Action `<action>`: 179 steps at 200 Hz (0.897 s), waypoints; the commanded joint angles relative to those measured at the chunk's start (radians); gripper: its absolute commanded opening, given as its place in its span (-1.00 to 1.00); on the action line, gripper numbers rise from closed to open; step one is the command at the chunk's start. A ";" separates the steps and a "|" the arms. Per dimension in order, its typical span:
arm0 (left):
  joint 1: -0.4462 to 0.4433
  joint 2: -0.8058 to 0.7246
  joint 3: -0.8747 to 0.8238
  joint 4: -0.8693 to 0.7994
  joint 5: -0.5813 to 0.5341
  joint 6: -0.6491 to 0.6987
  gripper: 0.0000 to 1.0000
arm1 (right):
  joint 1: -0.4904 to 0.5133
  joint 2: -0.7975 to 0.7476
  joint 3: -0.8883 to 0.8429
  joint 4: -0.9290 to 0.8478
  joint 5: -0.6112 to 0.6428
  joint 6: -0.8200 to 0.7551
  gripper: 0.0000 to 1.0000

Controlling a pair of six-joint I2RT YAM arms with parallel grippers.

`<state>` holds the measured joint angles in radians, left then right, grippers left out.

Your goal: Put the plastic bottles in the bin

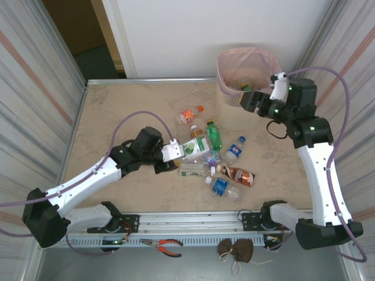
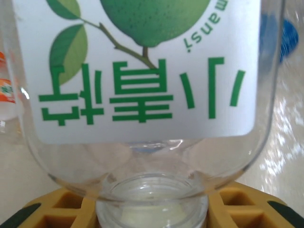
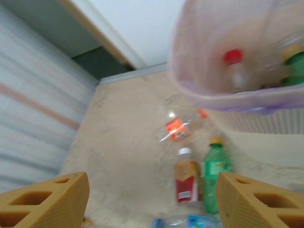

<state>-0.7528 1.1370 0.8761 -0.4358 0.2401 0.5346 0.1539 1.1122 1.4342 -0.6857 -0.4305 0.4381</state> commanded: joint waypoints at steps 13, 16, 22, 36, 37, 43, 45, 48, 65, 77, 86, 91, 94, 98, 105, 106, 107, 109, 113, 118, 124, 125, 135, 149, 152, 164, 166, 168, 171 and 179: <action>0.007 0.006 0.072 0.153 0.037 -0.137 -0.39 | 0.131 0.006 -0.022 0.067 -0.056 0.046 0.45; 0.007 0.010 0.077 0.158 0.041 -0.142 -0.39 | 0.142 0.009 -0.021 0.068 -0.059 0.044 0.46; 0.007 0.017 0.090 0.166 0.051 -0.150 -0.39 | 0.163 0.014 -0.023 0.068 -0.065 0.044 0.47; 0.007 0.033 0.116 0.181 0.069 -0.169 -0.39 | 0.207 0.027 -0.024 0.070 -0.065 0.047 0.49; 0.008 0.034 0.118 0.182 0.070 -0.172 -0.39 | 0.210 0.027 -0.025 0.071 -0.064 0.048 0.49; 0.008 0.040 0.126 0.192 0.077 -0.182 -0.38 | 0.226 0.033 -0.029 0.077 -0.060 0.054 0.50; 0.008 0.042 0.130 0.197 0.078 -0.184 -0.39 | 0.232 0.033 -0.030 0.080 -0.059 0.055 0.50; 0.009 0.044 0.133 0.202 0.081 -0.188 -0.39 | 0.239 0.036 -0.031 0.082 -0.058 0.057 0.50; 0.009 0.059 0.151 0.231 0.095 -0.210 -0.38 | 0.282 0.053 -0.031 0.080 -0.047 0.055 0.50; 0.010 0.067 0.166 0.240 0.110 -0.220 -0.37 | 0.302 0.064 -0.030 0.077 -0.020 0.056 0.50; 0.009 0.071 0.170 0.254 0.124 -0.225 -0.37 | 0.314 0.071 -0.031 0.079 -0.010 0.058 0.49; 0.009 0.071 0.171 0.260 0.131 -0.228 -0.37 | 0.321 0.076 -0.031 0.083 -0.007 0.063 0.47; 0.009 0.072 0.170 0.264 0.132 -0.229 -0.37 | 0.324 0.078 -0.032 0.086 -0.005 0.065 0.47; 0.010 0.072 0.171 0.269 0.134 -0.234 -0.36 | 0.328 0.082 -0.031 0.088 -0.006 0.068 0.45; 0.010 0.074 0.173 0.277 0.135 -0.239 -0.37 | 0.336 0.087 -0.030 0.093 -0.005 0.071 0.41; 0.009 0.074 0.174 0.276 0.135 -0.239 -0.37 | 0.336 0.087 -0.029 0.093 -0.005 0.071 0.41; 0.009 0.074 0.174 0.278 0.135 -0.239 -0.37 | 0.337 0.087 -0.029 0.093 -0.006 0.071 0.41; 0.009 0.075 0.174 0.279 0.136 -0.240 -0.37 | 0.340 0.089 -0.028 0.094 -0.006 0.072 0.40; 0.009 0.076 0.175 0.281 0.137 -0.240 -0.37 | 0.344 0.092 -0.026 0.094 -0.004 0.071 0.39; 0.009 0.076 0.178 0.283 0.138 -0.241 -0.37 | 0.349 0.095 -0.024 0.095 -0.003 0.071 0.36; 0.009 0.078 0.180 0.282 0.138 -0.243 -0.37 | 0.354 0.098 -0.022 0.095 0.002 0.072 0.31; 0.009 0.078 0.181 0.282 0.137 -0.242 -0.37 | 0.355 0.097 -0.022 0.094 0.003 0.072 0.30; 0.009 0.082 0.185 0.280 0.138 -0.243 -0.37 | 0.361 0.101 -0.019 0.092 0.015 0.073 0.22; 0.010 0.084 0.187 0.282 0.140 -0.243 -0.37 | 0.366 0.106 -0.016 0.087 0.021 0.074 0.11; 0.009 0.085 0.187 0.282 0.139 -0.243 -0.37 | 0.366 0.106 -0.016 0.087 0.023 0.075 0.10; 0.009 0.087 0.187 0.285 0.137 -0.245 -0.36 | 0.368 0.106 -0.010 0.082 0.028 0.077 0.01; 0.009 0.086 0.188 0.285 0.136 -0.245 -0.36 | 0.368 0.107 -0.010 0.080 0.029 0.076 -0.01; 0.009 0.086 0.188 0.284 0.136 -0.245 -0.36 | 0.368 0.108 -0.009 0.080 0.030 0.077 -0.02; 0.009 0.086 0.188 0.285 0.136 -0.245 -0.36 | 0.366 0.107 -0.008 0.079 0.032 0.077 -0.04; 0.010 0.088 0.188 0.285 0.134 -0.246 -0.35 | 0.369 0.107 -0.004 0.075 0.038 0.076 -0.09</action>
<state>-0.7494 1.2259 1.0248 -0.2028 0.3485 0.3088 0.5171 1.2125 1.4059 -0.6056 -0.4263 0.5140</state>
